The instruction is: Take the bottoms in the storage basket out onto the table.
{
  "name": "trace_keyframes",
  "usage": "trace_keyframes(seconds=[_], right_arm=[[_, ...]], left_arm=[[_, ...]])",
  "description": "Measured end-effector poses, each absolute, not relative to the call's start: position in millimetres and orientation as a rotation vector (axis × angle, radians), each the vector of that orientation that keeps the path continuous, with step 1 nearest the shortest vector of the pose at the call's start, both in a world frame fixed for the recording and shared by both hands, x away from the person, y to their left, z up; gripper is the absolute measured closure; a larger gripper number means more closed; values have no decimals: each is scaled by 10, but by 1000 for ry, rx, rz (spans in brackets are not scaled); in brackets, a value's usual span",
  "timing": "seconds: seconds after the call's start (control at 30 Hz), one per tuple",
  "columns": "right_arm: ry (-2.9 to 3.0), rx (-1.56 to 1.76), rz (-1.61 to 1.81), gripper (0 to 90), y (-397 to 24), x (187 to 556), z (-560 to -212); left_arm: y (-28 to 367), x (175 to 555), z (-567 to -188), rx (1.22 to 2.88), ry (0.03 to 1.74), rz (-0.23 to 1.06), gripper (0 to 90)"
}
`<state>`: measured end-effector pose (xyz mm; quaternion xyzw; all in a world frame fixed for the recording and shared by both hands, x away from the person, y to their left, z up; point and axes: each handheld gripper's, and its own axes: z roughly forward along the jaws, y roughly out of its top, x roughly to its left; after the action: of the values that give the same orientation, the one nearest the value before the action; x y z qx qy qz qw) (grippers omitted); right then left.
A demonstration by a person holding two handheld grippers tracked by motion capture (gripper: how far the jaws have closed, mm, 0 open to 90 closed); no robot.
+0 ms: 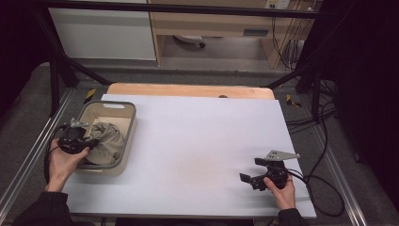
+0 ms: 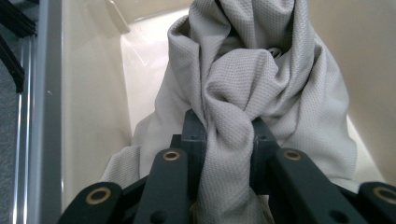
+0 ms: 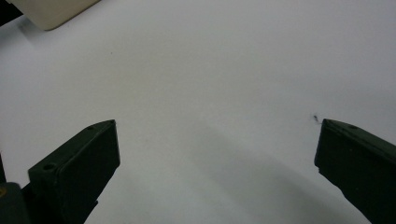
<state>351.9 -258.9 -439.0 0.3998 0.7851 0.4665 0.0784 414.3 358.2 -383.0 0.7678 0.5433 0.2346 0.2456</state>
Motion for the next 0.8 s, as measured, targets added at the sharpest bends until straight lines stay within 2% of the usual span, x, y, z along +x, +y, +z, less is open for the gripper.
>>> trace_keyframes(seconds=[0.8], right_arm=[[2349,1198,1397,6,-2590,3517,-4389]], left_arm=[[3602,3979,-3645,1912,1417,724,739]])
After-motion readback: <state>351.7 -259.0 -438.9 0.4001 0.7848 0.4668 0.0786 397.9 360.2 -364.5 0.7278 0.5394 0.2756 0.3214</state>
